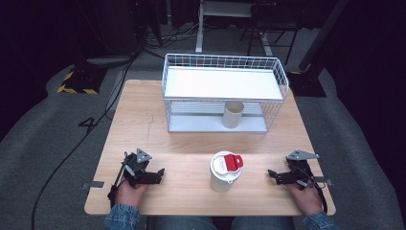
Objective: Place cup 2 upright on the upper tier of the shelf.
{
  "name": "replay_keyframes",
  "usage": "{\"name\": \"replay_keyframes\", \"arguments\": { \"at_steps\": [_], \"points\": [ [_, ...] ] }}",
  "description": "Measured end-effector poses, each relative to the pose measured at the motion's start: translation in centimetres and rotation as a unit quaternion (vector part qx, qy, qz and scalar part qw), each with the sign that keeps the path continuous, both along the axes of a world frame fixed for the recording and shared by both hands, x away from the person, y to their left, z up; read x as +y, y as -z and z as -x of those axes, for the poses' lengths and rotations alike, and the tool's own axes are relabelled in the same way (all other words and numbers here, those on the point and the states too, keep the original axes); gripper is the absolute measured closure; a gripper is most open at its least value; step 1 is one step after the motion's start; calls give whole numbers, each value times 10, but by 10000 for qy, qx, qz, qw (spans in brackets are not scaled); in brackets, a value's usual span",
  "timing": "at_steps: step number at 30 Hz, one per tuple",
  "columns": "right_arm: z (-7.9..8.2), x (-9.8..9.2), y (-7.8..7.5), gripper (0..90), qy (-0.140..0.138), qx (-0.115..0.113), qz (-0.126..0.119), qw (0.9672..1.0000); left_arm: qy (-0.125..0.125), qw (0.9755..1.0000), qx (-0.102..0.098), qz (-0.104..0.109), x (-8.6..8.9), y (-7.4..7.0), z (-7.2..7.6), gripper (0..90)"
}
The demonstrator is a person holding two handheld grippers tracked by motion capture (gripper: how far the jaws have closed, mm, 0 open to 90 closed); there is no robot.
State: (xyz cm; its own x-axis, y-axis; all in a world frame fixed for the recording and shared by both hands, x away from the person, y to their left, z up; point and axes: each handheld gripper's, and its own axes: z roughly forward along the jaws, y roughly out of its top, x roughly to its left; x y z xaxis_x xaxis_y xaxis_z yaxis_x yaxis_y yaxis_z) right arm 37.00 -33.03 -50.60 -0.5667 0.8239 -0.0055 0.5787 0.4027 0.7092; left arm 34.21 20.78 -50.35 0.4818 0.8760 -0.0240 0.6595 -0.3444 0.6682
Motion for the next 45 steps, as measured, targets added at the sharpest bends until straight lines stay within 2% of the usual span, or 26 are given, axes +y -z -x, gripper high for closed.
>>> {"name": "replay_keyframes", "arguments": {
  "at_steps": [6,10,14,18,23,26,31,36,37,41,45],
  "points": [
    [0,0,0,0,0,0,1,10000,232,9996,-132,-1,-3,-8,4,45],
    [0,0,0,0,0,0,0,10000,469,9983,-254,214,-5,-17,8,2],
    [0,0,0,0,0,1,1,10000,683,9957,-457,416,-9,-29,13,0],
    [0,0,0,0,0,0,1,10000,929,9910,-663,694,-16,-38,18,0],
    [0,0,0,0,1,-1,1,10000,1253,9840,-929,860,-27,-49,24,0],
    [0,0,0,0,1,-1,1,10000,1426,9802,-983,963,-34,-55,28,0],
    [0,0,0,0,1,-2,2,10000,1774,9704,-1174,1146,-49,-66,36,0],
    [0,0,0,0,6,-5,9,10000,1965,9642,-1238,1276,-60,-72,40,0],
    [0,0,0,0,6,-5,9,10000,2020,9627,-1218,1321,-63,-72,40,0],
    [0,0,0,0,6,-6,9,10000,2160,9595,-1117,1420,-71,-71,39,0],
    [0,0,0,0,6,-5,9,10000,2290,9552,-1075,1533,-81,-72,40,0]
  ]
}}
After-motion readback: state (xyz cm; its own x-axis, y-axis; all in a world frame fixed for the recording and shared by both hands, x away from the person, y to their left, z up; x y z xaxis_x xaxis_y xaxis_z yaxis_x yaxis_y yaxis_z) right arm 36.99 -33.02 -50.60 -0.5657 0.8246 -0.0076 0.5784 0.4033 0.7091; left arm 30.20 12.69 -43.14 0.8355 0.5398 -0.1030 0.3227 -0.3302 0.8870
